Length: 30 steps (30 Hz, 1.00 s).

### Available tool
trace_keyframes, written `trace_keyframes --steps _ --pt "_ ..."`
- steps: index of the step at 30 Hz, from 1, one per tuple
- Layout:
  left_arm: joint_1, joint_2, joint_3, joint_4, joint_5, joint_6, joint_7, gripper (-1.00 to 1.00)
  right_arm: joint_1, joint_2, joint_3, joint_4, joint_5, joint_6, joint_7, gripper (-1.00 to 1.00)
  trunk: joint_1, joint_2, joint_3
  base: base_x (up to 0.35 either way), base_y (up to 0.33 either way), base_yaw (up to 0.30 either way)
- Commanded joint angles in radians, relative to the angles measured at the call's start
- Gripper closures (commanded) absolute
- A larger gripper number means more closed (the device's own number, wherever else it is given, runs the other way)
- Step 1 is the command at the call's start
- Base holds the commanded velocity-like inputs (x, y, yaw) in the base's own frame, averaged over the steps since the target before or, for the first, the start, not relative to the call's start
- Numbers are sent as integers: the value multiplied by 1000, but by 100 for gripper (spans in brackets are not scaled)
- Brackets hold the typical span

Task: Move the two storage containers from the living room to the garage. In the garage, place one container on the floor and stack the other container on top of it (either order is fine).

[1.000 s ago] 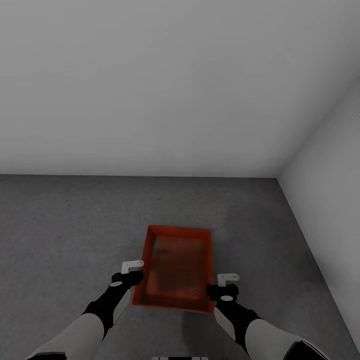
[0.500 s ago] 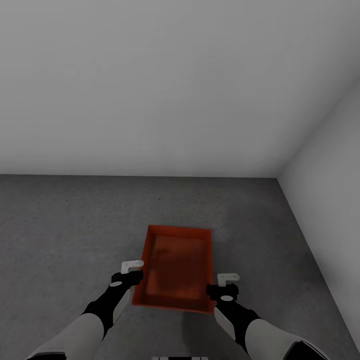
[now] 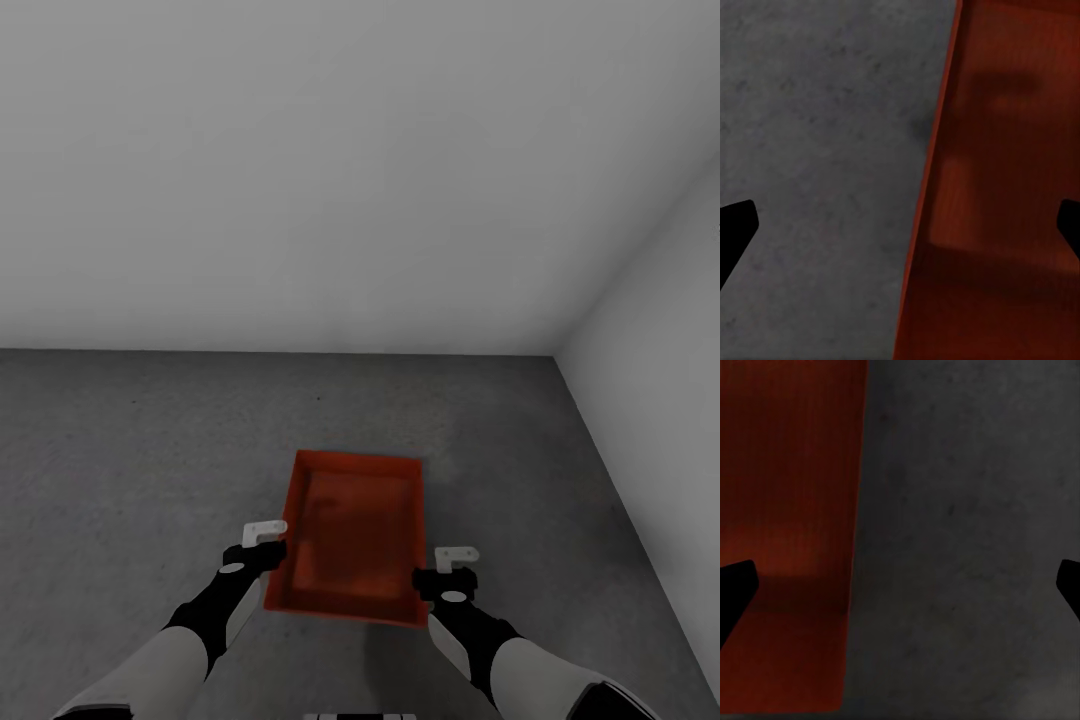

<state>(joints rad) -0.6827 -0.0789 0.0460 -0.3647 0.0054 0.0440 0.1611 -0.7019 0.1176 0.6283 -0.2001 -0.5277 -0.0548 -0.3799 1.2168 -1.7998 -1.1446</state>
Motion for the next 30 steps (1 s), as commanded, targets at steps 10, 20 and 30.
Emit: trace_keyframes --steps 10,20,30 --pt "0 -1 5 -3 0 5 0 -100 -1 -1 7 1 -11 -5 -4 -100 0 0 -1 0 0 0" --pt "0 -1 5 -3 0 5 0 -100 -1 -1 7 1 -11 -5 -4 -100 0 0 -1 0 0 0" --pt "0 -1 5 -3 0 5 0 -100 -1 0 8 1 -11 -5 -4 -100 0 0 -1 0 0 0"
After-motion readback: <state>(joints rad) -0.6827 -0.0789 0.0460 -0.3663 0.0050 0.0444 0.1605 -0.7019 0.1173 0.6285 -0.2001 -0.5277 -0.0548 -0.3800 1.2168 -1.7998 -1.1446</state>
